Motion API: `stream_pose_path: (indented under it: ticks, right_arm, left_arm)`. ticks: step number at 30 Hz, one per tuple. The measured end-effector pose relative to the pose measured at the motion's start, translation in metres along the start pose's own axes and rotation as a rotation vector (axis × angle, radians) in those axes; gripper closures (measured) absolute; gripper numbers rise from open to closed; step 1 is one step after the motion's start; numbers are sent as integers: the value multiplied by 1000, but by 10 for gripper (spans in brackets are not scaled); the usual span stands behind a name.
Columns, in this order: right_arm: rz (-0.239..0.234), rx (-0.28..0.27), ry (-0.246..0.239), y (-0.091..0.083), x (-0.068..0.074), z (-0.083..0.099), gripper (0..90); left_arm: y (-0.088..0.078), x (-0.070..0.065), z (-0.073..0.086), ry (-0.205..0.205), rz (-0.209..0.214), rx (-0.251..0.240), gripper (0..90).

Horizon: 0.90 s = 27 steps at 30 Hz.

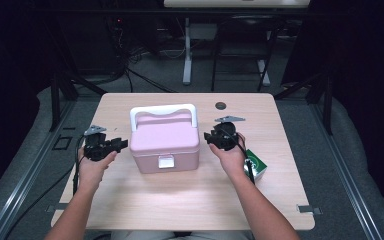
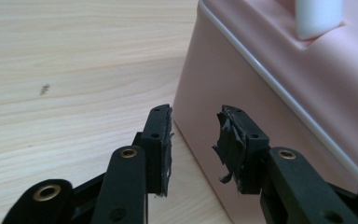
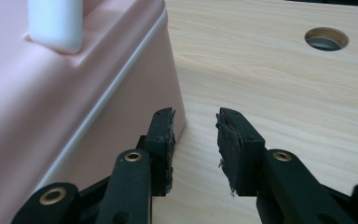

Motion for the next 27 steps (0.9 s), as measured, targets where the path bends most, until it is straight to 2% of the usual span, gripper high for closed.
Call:
stream_pose_path:
  ticks: [2,5,6,7,11,14,21,25,27]
  right_arm:
    - [-18,-4,1,6,3,-1,658]
    - [-74,2,5,12,9,2,674]
    - [-48,-3,-24,12,13,4,720]
    - [-48,-3,-24,12,13,4,720]
    - [-69,-5,-25,11,17,6,834]
    - [-69,-10,-34,11,18,7,868]
    - [-64,-32,-15,11,21,10,899]
    - [-60,-35,-35,9,23,12,900]
    - [-57,-25,-39,7,24,13,900]
  left_arm:
    - [5,-2,1,-9,28,-2,636]
    - [6,-7,0,-5,64,-10,621]
    - [5,-9,-1,-2,51,-16,642]
    - [4,-9,-1,-1,52,-16,642]
    - [3,-12,-1,-3,70,-17,722]
    - [2,-14,-2,1,71,-11,755]
    - [1,-17,-2,3,74,-9,806]
    - [-1,-23,-3,19,55,6,887]
    - [-2,-25,-3,30,43,15,896]
Point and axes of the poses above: each handheld gripper's, and its own axes: y roughly forward along the jaws, z roughly out of its underside, x roughly to its left, the point moved 3 cm from there along y, roughly forward along the jaws, and after that the axes turned 11 degrees about y, right-handed, at the moved point
